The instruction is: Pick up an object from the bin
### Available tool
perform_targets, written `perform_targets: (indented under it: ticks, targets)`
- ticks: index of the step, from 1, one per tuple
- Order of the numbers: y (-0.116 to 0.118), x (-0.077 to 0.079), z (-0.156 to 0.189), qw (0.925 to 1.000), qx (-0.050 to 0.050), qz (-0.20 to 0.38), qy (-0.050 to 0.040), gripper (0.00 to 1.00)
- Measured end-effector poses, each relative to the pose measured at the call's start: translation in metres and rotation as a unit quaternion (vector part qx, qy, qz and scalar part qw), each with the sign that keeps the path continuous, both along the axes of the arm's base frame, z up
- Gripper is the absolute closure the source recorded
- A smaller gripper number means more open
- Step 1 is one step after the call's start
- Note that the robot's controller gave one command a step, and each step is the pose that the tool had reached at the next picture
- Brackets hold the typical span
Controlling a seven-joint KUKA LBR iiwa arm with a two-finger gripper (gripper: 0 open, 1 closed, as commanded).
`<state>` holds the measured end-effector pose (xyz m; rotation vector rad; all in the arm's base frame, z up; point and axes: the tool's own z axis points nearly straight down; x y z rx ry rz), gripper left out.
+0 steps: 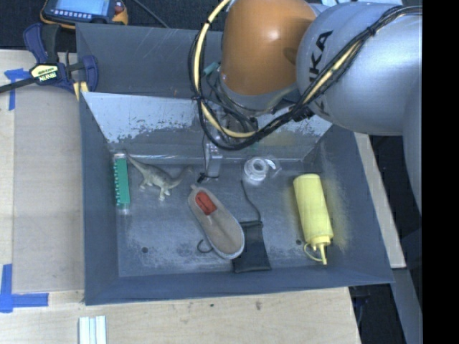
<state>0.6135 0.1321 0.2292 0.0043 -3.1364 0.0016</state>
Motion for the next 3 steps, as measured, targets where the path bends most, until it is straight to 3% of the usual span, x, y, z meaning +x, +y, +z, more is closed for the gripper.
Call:
perform_targets:
  ticks: [1,2,3]
  targets:
    - [0.0,0.001,0.005,1.0,0.001,-0.001,-0.0043,0.0]
    - [-0.009,-0.021,-0.031,0.9993,0.001,-0.038,-0.0065,0.0]
    - [-0.034,-0.023,-0.075,1.0,0.001,0.003,-0.0044,0.0]
